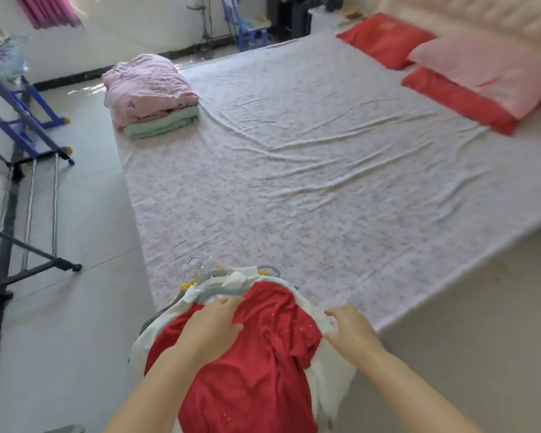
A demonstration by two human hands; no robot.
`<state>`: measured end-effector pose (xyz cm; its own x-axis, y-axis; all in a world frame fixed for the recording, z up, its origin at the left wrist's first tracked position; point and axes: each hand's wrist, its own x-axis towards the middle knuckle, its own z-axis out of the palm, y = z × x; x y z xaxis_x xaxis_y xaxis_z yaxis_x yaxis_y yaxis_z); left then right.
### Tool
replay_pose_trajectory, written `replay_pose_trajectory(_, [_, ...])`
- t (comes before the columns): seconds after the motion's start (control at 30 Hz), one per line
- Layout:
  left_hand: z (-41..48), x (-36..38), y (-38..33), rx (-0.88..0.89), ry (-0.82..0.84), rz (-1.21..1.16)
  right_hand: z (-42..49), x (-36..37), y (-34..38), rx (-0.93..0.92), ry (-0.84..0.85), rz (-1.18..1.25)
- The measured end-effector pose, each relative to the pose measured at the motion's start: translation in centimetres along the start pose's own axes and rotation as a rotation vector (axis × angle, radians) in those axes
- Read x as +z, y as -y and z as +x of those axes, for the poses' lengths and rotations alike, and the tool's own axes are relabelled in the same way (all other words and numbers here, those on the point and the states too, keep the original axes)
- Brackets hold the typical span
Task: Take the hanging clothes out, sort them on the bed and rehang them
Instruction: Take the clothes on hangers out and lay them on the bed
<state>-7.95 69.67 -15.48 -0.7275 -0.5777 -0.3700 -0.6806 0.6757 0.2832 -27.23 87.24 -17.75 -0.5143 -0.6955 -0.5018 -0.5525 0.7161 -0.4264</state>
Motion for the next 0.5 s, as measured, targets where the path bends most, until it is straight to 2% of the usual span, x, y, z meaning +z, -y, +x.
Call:
replay_pose_trajectory(0.23, [-2.0,2.4,-7.0,0.423,0.126,0.147,-14.0,3.6,-4.5,0.37,-0.265,0.166])
replay_pose_trajectory(0.5, [-11.4,8.2,-17.7,0.862,0.36,0.36,-33.5,12.1,-8.7,0.815,-0.445,0.346])
